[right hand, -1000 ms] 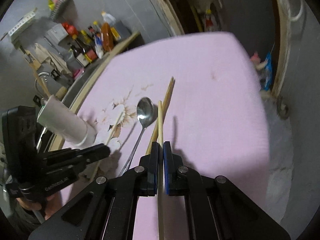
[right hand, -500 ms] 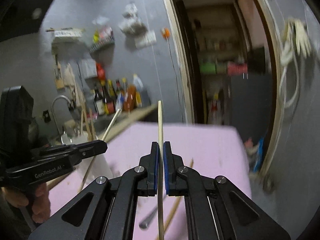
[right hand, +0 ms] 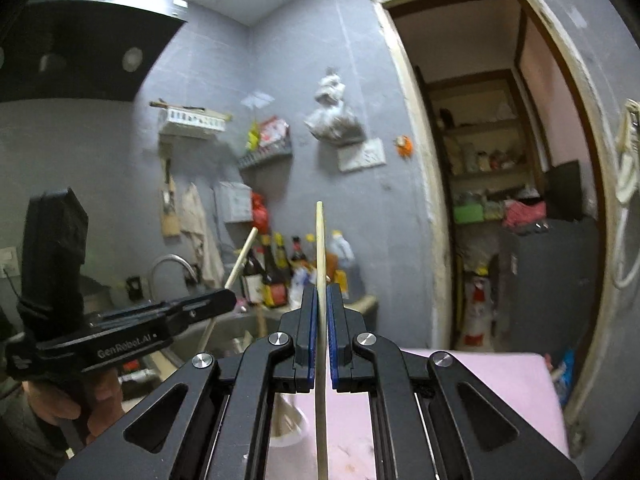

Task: Organize utensils
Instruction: 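Lift the spoon and chopstick and carry both over the white basket, then lower both utensils into the basket and open both tools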

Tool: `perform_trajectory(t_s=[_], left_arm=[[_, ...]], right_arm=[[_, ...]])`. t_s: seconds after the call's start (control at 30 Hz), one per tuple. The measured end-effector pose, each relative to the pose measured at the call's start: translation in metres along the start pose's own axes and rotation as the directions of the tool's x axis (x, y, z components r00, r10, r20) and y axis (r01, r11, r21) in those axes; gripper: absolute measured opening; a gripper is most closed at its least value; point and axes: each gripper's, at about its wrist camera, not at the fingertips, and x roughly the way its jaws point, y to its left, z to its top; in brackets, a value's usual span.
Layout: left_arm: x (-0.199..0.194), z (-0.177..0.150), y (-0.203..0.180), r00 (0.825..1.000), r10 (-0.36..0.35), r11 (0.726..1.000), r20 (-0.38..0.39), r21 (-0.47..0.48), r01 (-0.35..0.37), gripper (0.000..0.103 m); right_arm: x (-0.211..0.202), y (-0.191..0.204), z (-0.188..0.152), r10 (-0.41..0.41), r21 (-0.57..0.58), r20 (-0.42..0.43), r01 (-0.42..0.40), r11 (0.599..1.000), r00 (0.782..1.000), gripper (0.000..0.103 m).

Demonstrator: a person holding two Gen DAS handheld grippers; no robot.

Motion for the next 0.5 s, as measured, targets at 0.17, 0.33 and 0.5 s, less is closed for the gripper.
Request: perform_trajectory(t_s=[0.17,0.33,0.5], left_arm=[[0.003,0.007,0.051,0.998,0.014,0.997,0.056,-0.074,-0.010,0.002],[0.014,0.005,0.089,0.995,0.035,0.990,0.096,-0.142,-0.021,0.002],[0.024,-0.005,0.101,0.991,0.051,0.983,0.124,-0.181,-0.028,0.002]], right_arm=[[0.031,0.012,0.015,0.055,0.036,0.085,-0.058,0.998,0.995,0.003],[0.054,0.024,0.010,0.068,0.042,0.131,-0.074,0.996,0.989,0.003],[0.061,0.027,-0.011,0.027,0.046,0.148,-0.034,0.998,0.989,0.003]])
